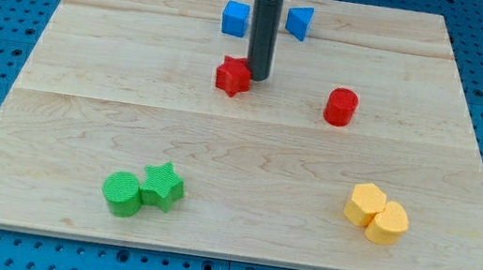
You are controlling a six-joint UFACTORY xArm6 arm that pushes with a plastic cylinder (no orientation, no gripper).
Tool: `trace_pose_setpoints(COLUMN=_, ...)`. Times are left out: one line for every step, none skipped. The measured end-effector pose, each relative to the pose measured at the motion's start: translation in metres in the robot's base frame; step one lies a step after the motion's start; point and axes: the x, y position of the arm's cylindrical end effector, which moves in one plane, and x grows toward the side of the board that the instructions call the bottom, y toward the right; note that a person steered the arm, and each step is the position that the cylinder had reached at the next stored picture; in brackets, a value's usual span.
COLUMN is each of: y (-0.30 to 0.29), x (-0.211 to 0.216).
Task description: Slide the red circle towards the red star
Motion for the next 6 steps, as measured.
trace_pose_setpoints(y=-0.019, x=-0.001)
trace_pose_setpoints(y=0.050, x=-0.002)
trace_pose_setpoints(y=0.155, x=-0.008)
trace_pose_setpoints(y=0.195, x=0.006)
trace_pose_setpoints(y=0.175, x=0.030)
trace_pose_setpoints(y=0.157, x=0.052)
